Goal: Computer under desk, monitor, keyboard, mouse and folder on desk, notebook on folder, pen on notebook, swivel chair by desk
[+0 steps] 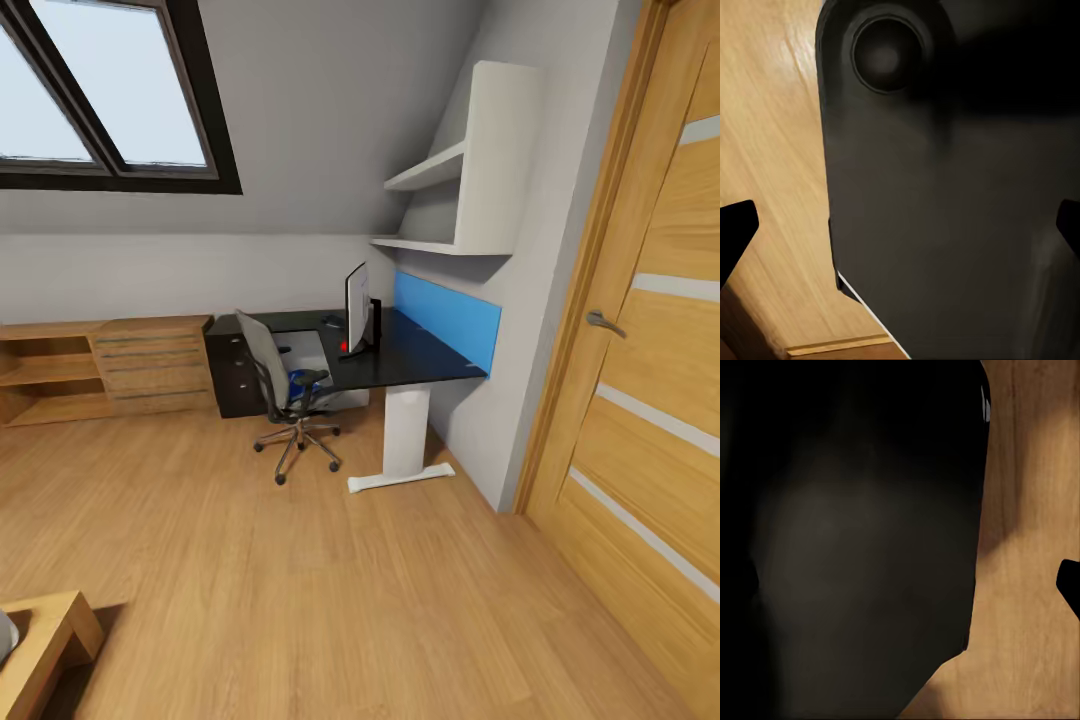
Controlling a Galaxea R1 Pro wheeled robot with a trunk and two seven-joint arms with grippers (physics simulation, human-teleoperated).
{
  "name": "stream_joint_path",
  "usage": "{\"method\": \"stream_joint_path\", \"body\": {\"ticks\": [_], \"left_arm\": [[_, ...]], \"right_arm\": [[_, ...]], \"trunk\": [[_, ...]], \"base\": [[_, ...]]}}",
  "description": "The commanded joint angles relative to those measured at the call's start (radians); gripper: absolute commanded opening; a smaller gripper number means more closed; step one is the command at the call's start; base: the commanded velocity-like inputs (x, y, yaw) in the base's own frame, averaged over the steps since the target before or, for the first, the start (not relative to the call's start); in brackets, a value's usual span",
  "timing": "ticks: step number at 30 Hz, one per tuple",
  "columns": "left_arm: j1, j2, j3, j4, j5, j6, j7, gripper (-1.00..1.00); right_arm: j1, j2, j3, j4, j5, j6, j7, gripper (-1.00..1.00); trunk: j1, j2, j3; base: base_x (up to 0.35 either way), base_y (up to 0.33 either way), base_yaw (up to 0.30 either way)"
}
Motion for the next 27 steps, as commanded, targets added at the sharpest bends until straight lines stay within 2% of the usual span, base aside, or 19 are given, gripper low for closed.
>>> {"method": "stream_joint_path", "body": {"ticks": [1, 3, 6, 13, 20, 27], "left_arm": [[0.000, 0.000, 0.000, 0.000, 0.000, 0.000, 0.000, 1.00], [-0.010, -0.011, 0.000, -0.011, -0.001, -0.006, 0.002, 1.00], [-0.009, -0.026, 0.000, -0.020, -0.002, -0.006, 0.003, 1.00], [-0.008, 0.003, 0.001, -0.023, 0.001, -0.008, -0.005, 1.00], [-0.008, 0.006, 0.005, -0.024, 0.004, -0.007, -0.006, 1.00], [-0.008, 0.004, 0.002, -0.025, 0.003, -0.009, -0.006, 1.00]], "right_arm": [[0.000, 0.000, 0.000, 0.000, 0.000, 0.000, 0.000, 1.00], [-0.012, 0.010, 0.006, -0.007, 0.005, -0.004, -0.007, 1.00], [-0.013, 0.010, 0.006, -0.006, 0.005, -0.004, -0.006, 1.00], [-0.011, -0.013, 0.009, -0.003, 0.009, -0.006, 0.001, 1.00], [-0.011, -0.014, 0.032, -0.003, 0.010, -0.012, -0.002, 1.00], [-0.011, -0.021, 0.030, -0.007, 0.008, -0.022, -0.006, 1.00]], "trunk": [[0.000, 0.000, 0.000], [0.000, 0.000, 0.000], [-0.004, 0.007, 0.003], [-0.031, 0.056, 0.025], [-0.057, 0.105, 0.047], [-0.084, 0.154, 0.068]], "base": [[0.000, 0.000, 0.000], [0.000, 0.000, 0.000], [0.000, 0.000, 0.000], [0.000, 0.000, 0.000], [0.000, 0.000, 0.000], [0.000, 0.000, 0.000]]}}
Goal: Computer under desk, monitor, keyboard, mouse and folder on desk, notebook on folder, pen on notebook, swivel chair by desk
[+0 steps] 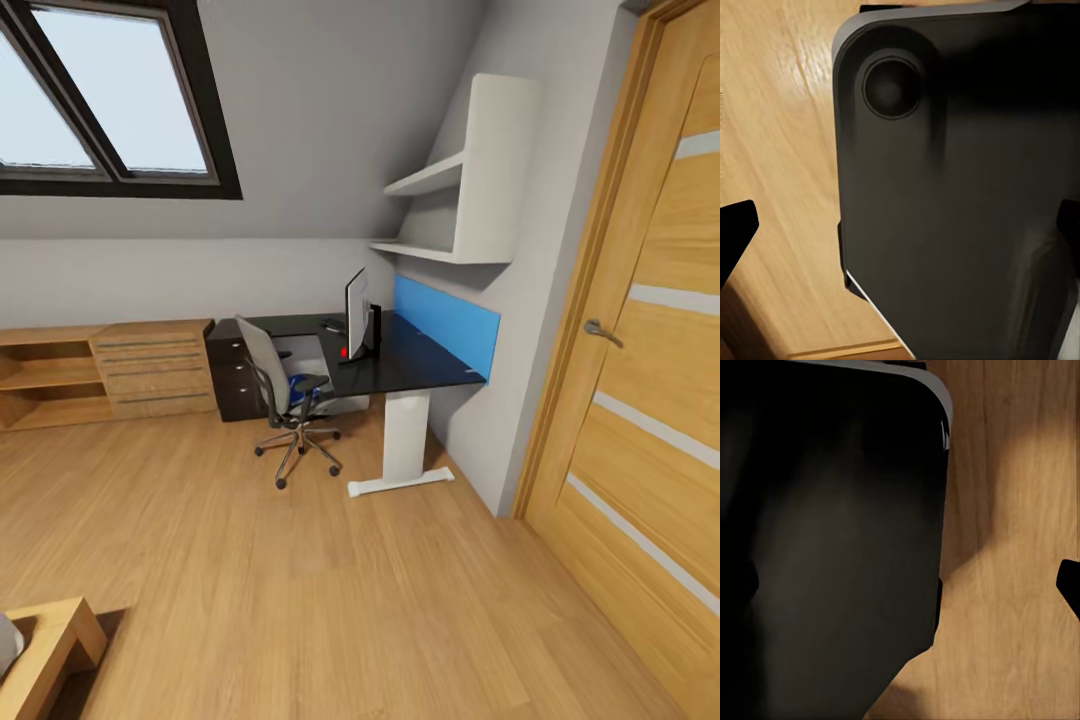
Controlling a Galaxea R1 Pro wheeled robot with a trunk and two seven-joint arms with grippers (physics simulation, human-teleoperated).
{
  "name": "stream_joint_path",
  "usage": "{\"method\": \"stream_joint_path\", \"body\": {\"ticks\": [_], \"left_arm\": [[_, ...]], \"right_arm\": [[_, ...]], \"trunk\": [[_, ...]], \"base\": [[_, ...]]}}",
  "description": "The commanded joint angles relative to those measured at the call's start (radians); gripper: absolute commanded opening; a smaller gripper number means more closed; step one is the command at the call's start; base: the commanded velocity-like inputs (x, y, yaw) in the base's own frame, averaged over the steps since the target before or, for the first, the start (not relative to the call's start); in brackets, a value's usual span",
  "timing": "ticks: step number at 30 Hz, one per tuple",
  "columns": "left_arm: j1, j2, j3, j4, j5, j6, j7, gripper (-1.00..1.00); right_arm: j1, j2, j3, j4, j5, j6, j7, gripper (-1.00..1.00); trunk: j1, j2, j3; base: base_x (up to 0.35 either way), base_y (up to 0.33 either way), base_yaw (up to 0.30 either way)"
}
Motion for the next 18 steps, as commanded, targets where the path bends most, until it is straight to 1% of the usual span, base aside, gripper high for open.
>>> {"method": "stream_joint_path", "body": {"ticks": [1, 6, 8, 9, 13, 17, 18], "left_arm": [[0.000, 0.000, 0.000, 0.000, 0.001, -0.001, -0.001, 1.00], [0.000, 0.000, 0.001, -0.003, 0.001, -0.001, -0.001, 1.00], [0.000, -0.001, 0.001, -0.004, 0.001, -0.001, -0.001, 1.00], [0.000, -0.004, 0.001, -0.004, 0.001, -0.001, -0.001, 1.00], [0.000, -0.003, 0.000, -0.005, 0.002, -0.001, -0.001, 1.00], [0.000, -0.001, 0.000, -0.035, 0.002, 0.000, -0.001, 1.00], [0.000, 0.000, 0.000, -0.053, 0.002, 0.000, -0.001, 1.00]], "right_arm": [[-0.001, 0.000, 0.003, 0.001, 0.001, -0.006, -0.001, 1.00], [-0.001, -0.001, 0.003, 0.001, 0.001, -0.042, -0.001, 1.00], [-0.001, -0.001, 0.003, 0.002, 0.002, -0.066, -0.001, 1.00], [-0.001, -0.002, 0.003, 0.003, 0.001, -0.096, -0.001, 1.00], [-0.001, -0.005, 0.002, 0.003, 0.000, -0.107, -0.002, 1.00], [-0.001, -0.016, -0.005, 0.003, -0.007, -0.112, -0.004, 1.00], [-0.001, -0.018, -0.010, 0.003, -0.016, -0.112, -0.005, 1.00]], "trunk": [[-0.004, 0.007, 0.002], [-0.023, 0.042, 0.018], [-0.031, 0.056, 0.024], [-0.035, 0.063, 0.027], [-0.050, 0.091, 0.040], [-0.065, 0.119, 0.052], [-0.069, 0.126, 0.055]], "base": [[0.000, 0.000, 0.000], [0.000, 0.000, 0.000], [0.000, 0.000, 0.000], [0.000, 0.000, 0.000], [0.000, 0.000, 0.000], [0.000, 0.000, 0.000], [0.000, 0.000, 0.000]]}}
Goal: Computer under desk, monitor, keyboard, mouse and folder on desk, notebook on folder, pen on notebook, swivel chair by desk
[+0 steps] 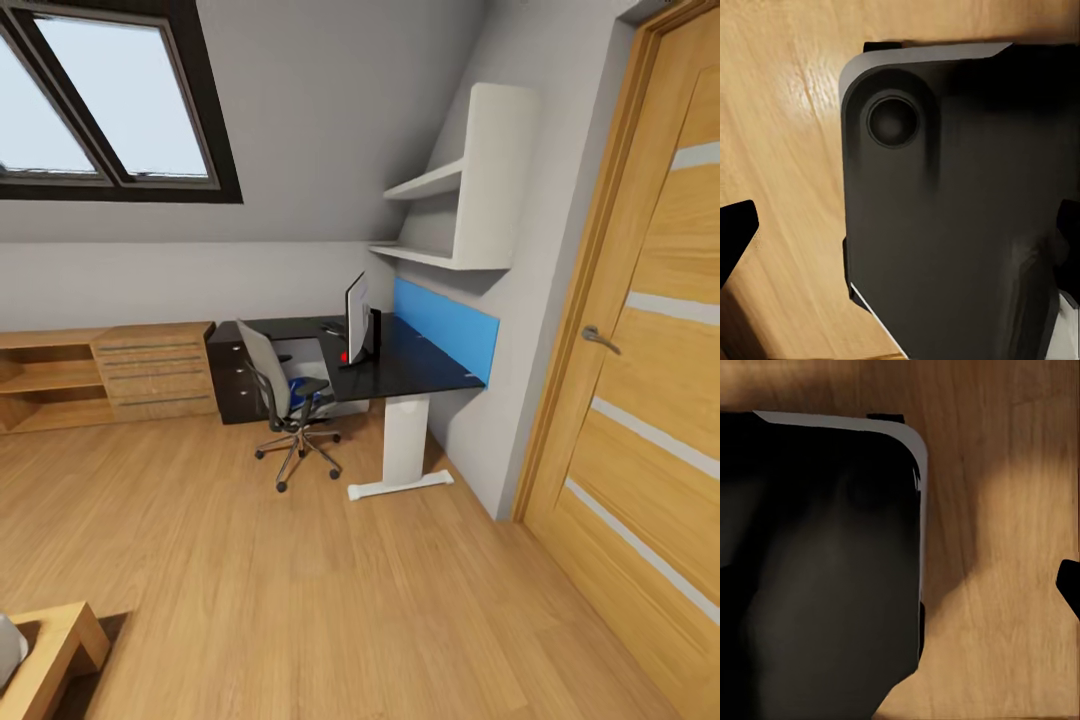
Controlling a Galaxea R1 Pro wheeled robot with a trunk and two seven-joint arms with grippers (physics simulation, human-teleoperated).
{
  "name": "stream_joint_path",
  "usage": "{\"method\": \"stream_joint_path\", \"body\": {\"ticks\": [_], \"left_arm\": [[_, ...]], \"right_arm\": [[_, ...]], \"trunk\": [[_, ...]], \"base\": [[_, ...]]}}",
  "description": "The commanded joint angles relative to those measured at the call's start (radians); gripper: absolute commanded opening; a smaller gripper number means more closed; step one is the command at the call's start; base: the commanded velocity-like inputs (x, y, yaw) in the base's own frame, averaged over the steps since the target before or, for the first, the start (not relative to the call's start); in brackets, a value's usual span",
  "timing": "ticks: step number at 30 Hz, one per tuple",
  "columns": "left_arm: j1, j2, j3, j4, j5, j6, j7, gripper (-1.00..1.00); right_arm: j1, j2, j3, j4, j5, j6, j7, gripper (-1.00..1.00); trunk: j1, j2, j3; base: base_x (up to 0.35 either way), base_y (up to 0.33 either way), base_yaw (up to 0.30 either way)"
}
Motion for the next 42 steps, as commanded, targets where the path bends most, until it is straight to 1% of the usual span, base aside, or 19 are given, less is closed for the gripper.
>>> {"method": "stream_joint_path", "body": {"ticks": [1, 5, 7, 9, 10, 11, 13, 15, 16, 17, 21, 22, 24, 25, 27, 29, 33, 37, 42], "left_arm": [[0.000, -0.001, 0.000, -0.014, 0.000, -0.001, -0.001, 1.00], [0.000, -0.004, 0.000, -0.053, 0.000, -0.001, -0.001, 1.00], [0.000, -0.007, 0.000, -0.117, 0.000, -0.001, -0.001, 1.00], [0.000, -0.008, 0.000, -0.171, 0.000, 0.000, 0.000, 1.00], [0.000, -0.020, 0.000, -0.282, 0.008, 0.000, 0.007, 1.00], [-0.001, -0.022, 0.001, -0.319, 0.019, 0.001, 0.008, 1.00], [-0.002, -0.024, 0.001, -0.354, 0.038, 0.001, 0.009, 1.00], [-0.008, -0.031, 0.001, -0.402, 0.074, 0.002, 0.010, 1.00], [-0.012, -0.035, 0.001, -0.415, 0.085, 0.002, 0.010, 1.00], [-0.020, -0.041, 0.000, -0.434, 0.104, 0.001, 0.010, 1.00], [-0.043, -0.049, 0.001, -0.455, 0.133, 0.000, 0.010, 1.00], [-0.048, -0.050, 0.001, -0.456, 0.140, -0.001, 0.011, 1.00], [-0.051, -0.049, 0.001, -0.450, 0.145, -0.001, 0.010, 1.00], [-0.053, -0.045, 0.002, -0.441, 0.148, -0.003, 0.010, 1.00], [-0.055, -0.037, 0.003, -0.433, 0.154, -0.011, 0.010, 1.00], [-0.056, -0.028, 0.006, -0.422, 0.167, -0.045, 0.010, 1.00], [-0.057, -0.025, 0.007, -0.382, 0.174, -0.097, 0.010, 1.00], [-0.057, -0.039, 0.003, -0.325, 0.171, -0.174, 0.009, 1.00], [-0.057, -0.053, 0.003, -0.306, 0.171, -0.251, 0.009, 1.00]], "right_arm": [[-0.001, -0.001, -0.007, 0.001, -0.015, -0.004, -0.001, 1.00], [-0.001, 0.000, -0.032, -0.001, -0.070, -0.020, -0.001, 1.00], [-0.001, 0.005, -0.041, -0.004, -0.100, -0.038, -0.001, 1.00], [-0.001, 0.013, -0.045, -0.034, -0.114, -0.059, -0.001, 1.00], [-0.002, 0.020, -0.048, -0.190, -0.120, -0.081, -0.002, 1.00], [-0.002, 0.019, -0.050, -0.245, -0.120, -0.084, -0.003, 1.00], [-0.003, 0.018, -0.052, -0.300, -0.121, -0.087, -0.003, 1.00], [-0.016, 0.017, -0.053, -0.374, -0.121, -0.088, -0.007, 1.00], [-0.026, 0.017, -0.054, -0.391, -0.121, -0.088, -0.012, 1.00], [-0.056, 0.017, -0.057, -0.411, -0.121, -0.088, -0.035, 1.00], [-0.170, 0.020, -0.069, -0.377, -0.132, -0.092, -0.129, 1.00], [-0.215, 0.021, -0.073, -0.344, -0.144, -0.102, -0.152, 1.00], [-0.254, 0.021, -0.075, -0.311, -0.163, -0.121, -0.167, 1.00], [-0.283, 0.021, -0.076, -0.282, -0.186, -0.149, -0.177, 1.00], [-0.302, 0.020, -0.077, -0.258, -0.210, -0.188, -0.183, 1.00], [-0.321, 0.015, -0.080, -0.226, -0.254, -0.282, -0.189, 1.00], [-0.331, 0.009, -0.080, -0.197, -0.291, -0.375, -0.190, 1.00], [-0.334, 0.012, -0.078, -0.145, -0.306, -0.413, -0.190, 1.00], [-0.335, 0.023, -0.075, -0.122, -0.308, -0.428, -0.190, 1.00]], "trunk": [[-0.004, 0.007, 0.002], [-0.019, 0.035, 0.015], [-0.027, 0.049, 0.021], [-0.035, 0.063, 0.027], [-0.038, 0.070, 0.030], [-0.042, 0.077, 0.033], [-0.050, 0.091, 0.040], [-0.058, 0.105, 0.046], [-0.061, 0.112, 0.049], [-0.065, 0.119, 0.052], [-0.081, 0.147, 0.065], [-0.084, 0.154, 0.068], [-0.092, 0.168, 0.074], [-0.096, 0.175, 0.077], [-0.104, 0.189, 0.084], [-0.111, 0.203, 0.090], [-0.127, 0.231, 0.102], [-0.130, 0.238, 0.105], [-0.130, 0.238, 0.105]], "base": [[0.000, 0.000, 0.000], [0.000, 0.000, 0.000], [0.000, 0.000, 0.000], [0.000, 0.000, 0.000], [0.000, 0.000, 0.000], [0.000, 0.000, 0.000], [0.000, 0.000, 0.000], [0.000, 0.000, 0.000], [0.000, 0.000, 0.000], [0.000, 0.000, 0.000], [0.000, 0.000, 0.000], [0.000, 0.000, 0.000], [0.000, 0.000, 0.000], [0.000, 0.000, 0.000], [0.000, 0.000, 0.000], [0.000, 0.000, 0.000], [0.000, 0.000, 0.000], [0.000, 0.000, 0.000], [0.000, 0.000, 0.000]]}}
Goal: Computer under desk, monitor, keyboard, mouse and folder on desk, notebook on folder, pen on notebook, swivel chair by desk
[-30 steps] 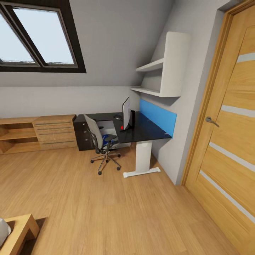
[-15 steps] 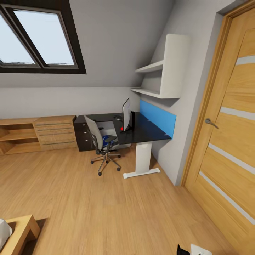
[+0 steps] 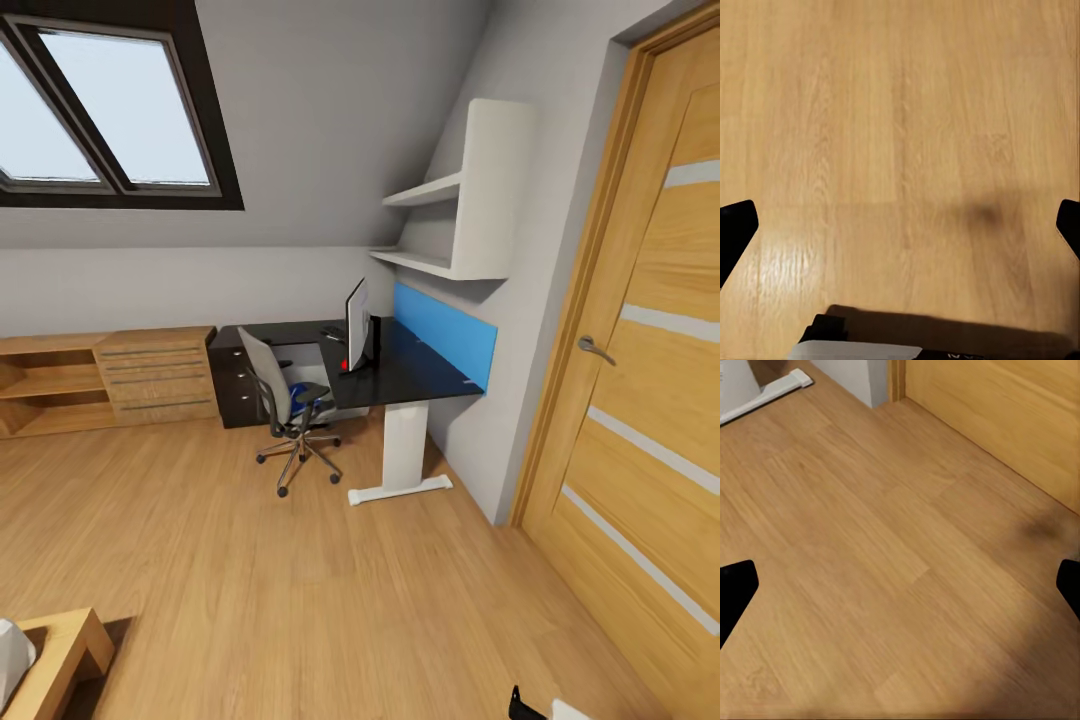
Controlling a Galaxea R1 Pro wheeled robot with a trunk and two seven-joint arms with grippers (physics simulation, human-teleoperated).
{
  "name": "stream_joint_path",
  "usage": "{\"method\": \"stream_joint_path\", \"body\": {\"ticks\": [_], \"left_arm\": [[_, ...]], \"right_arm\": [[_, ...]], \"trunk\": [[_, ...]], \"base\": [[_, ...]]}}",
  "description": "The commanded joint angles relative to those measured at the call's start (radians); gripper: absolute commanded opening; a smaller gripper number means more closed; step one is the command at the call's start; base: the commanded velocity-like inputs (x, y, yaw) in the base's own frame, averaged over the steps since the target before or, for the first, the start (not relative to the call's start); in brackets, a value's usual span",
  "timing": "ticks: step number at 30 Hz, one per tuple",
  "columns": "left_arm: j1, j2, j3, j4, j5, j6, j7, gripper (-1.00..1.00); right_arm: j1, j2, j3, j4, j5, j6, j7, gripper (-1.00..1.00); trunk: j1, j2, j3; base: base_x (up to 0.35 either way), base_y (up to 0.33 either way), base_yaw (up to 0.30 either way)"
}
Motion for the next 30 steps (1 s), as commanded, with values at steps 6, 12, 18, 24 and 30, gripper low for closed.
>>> {"method": "stream_joint_path", "body": {"ticks": [6, 12, 18, 24, 30], "left_arm": [[-0.001, -0.003, 0.008, 0.012, 0.008, -0.041, 0.004, 1.00], [-0.001, -0.002, 0.007, 0.045, 0.010, -0.044, 0.005, 1.00], [-0.001, -0.004, 0.005, 0.054, 0.010, -0.044, 0.005, 1.00], [-0.001, -0.004, 0.005, 0.054, 0.009, -0.044, 0.005, 1.00], [-0.001, -0.003, 0.005, 0.054, 0.009, -0.044, 0.005, 1.00]], "right_arm": [[-0.001, 0.016, -0.001, 0.010, 0.009, -0.009, 0.000, 1.00], [-0.001, 0.032, 0.031, 0.014, 0.061, -0.004, 0.001, 1.00], [-0.001, 0.035, 0.098, 0.034, 0.107, -0.001, 0.001, 1.00], [-0.001, 0.035, 0.178, 0.045, 0.124, -0.001, 0.001, 1.00], [-0.001, 0.035, 0.194, 0.047, 0.126, -0.001, 0.001, 1.00]], "trunk": [[0.000, -0.001, -0.001], [0.000, -0.001, -0.001], [0.000, -0.001, -0.003], [0.000, -0.001, -0.006], [0.000, -0.001, -0.010]], "base": [[0.000, 0.000, 0.026], [0.000, 0.000, 0.217], [0.020, 0.000, 0.247], [0.223, 0.000, 0.251], [0.317, 0.000, 0.251]]}}
